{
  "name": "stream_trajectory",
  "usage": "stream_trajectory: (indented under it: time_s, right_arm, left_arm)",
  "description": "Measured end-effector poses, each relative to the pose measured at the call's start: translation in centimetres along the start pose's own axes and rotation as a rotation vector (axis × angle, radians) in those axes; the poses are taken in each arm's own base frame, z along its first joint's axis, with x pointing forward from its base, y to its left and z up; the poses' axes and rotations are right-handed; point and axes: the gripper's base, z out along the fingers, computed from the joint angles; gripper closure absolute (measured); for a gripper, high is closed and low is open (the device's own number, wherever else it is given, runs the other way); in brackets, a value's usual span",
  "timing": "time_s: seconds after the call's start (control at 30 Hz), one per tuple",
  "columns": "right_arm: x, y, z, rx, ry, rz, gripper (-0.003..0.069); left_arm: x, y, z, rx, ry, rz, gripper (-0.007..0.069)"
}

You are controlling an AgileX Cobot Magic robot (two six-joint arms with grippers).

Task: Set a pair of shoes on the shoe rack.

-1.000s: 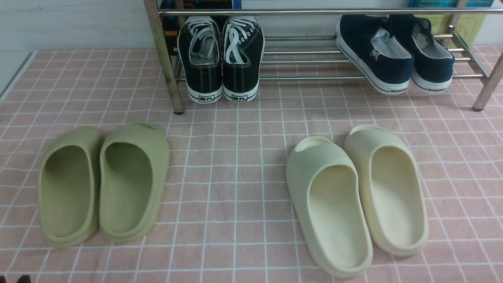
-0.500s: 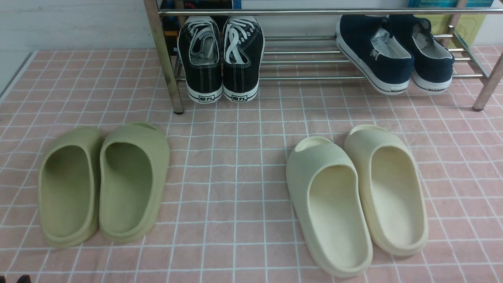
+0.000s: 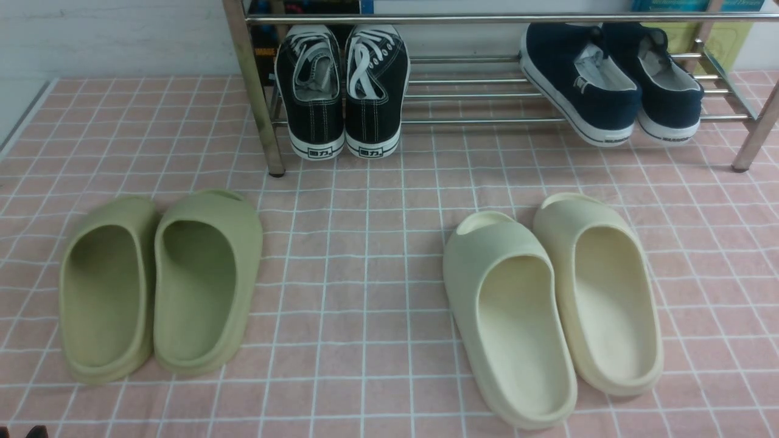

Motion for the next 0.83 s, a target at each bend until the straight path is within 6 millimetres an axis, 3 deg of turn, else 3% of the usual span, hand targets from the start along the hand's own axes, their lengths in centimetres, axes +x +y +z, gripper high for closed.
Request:
stream_trajectory:
  time_s: [0.83]
  right_arm:
    - [0.00, 0.00, 0.00, 0.000, 0.000, -0.001, 0.0594]
  left_arm:
    - [0.00, 0.00, 0.00, 0.000, 0.000, 0.000, 0.0384]
